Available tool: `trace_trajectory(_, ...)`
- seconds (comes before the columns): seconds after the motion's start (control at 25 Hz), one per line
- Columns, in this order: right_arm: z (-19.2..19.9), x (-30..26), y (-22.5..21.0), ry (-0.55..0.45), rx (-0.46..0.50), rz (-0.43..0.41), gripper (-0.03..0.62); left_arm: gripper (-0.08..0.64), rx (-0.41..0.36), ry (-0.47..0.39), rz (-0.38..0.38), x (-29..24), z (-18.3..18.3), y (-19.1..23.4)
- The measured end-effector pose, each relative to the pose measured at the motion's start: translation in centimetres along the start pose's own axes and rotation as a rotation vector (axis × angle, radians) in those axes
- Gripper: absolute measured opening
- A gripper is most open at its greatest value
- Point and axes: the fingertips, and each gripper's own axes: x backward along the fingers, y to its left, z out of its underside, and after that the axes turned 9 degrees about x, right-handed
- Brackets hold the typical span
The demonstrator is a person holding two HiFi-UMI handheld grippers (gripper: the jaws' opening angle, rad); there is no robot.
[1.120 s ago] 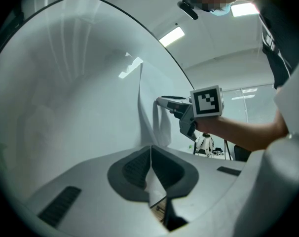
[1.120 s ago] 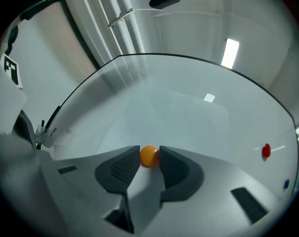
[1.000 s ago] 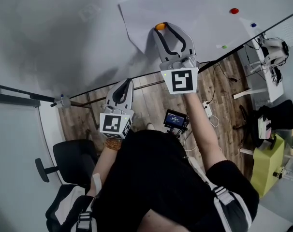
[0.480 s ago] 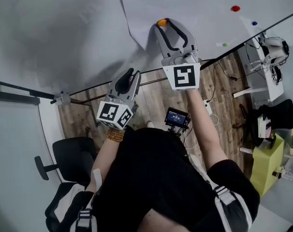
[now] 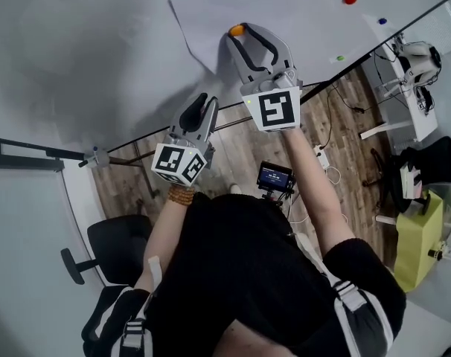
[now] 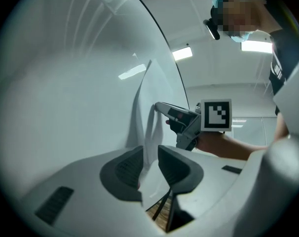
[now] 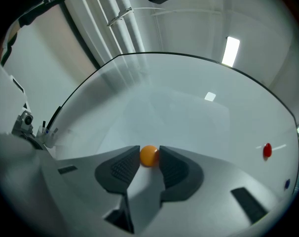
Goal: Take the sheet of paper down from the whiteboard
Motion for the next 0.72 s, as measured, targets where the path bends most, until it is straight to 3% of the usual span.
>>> trace_trajectory(0.72,0.2,-0.4,0.2,0.012,-0.022,0.011,0.121,0.103,-0.001,0.035,0.031,-4.4,0.3,1.5)
